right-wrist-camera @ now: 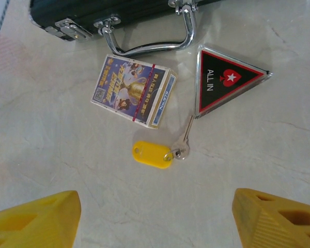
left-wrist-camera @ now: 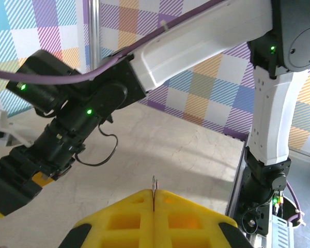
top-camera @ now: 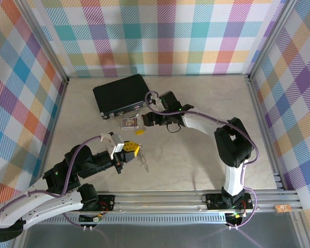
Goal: Put the keys on the keyring
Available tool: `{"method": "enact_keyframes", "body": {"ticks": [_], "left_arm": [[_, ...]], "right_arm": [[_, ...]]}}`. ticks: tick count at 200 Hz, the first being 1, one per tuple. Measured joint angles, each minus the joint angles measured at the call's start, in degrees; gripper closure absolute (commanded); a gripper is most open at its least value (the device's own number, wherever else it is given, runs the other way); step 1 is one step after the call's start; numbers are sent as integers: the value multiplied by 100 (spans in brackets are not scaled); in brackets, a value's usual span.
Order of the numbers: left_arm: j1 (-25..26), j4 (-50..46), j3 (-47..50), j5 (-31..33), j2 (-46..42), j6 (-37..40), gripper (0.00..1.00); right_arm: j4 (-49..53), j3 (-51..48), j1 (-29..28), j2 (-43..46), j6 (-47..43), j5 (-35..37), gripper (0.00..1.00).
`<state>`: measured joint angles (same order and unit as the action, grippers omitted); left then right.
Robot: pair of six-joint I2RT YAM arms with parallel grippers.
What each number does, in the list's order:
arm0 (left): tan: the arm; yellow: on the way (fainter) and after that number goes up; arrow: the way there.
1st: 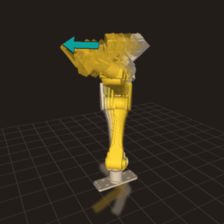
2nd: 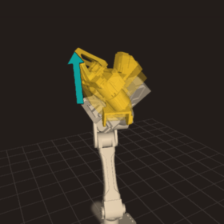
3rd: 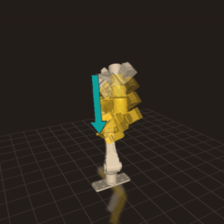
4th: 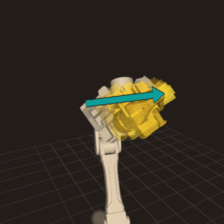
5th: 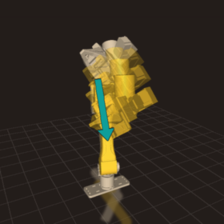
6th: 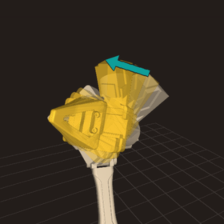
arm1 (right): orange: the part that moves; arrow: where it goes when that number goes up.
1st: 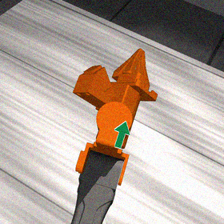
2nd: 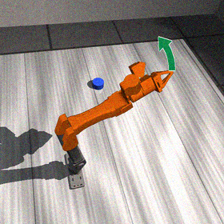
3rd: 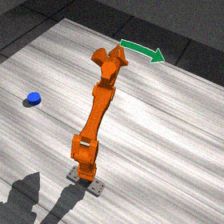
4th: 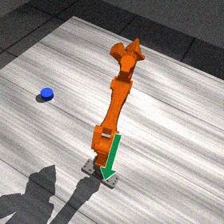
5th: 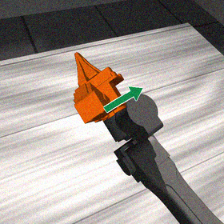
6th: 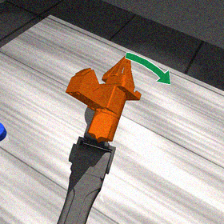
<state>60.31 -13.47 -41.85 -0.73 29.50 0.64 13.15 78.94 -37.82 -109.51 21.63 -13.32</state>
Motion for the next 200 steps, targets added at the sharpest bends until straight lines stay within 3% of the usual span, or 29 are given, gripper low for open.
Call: {"method": "enact_keyframes", "body": {"ticks": [109, 200], "left_arm": [[0, 52, 140, 83, 20, 2, 100], [0, 175, 249, 81, -149, 2, 100]], "right_arm": [[433, 1036, -391, -1248, 0, 264, 43], [664, 1311, -487, -1644, 35, 581, 58]]}}
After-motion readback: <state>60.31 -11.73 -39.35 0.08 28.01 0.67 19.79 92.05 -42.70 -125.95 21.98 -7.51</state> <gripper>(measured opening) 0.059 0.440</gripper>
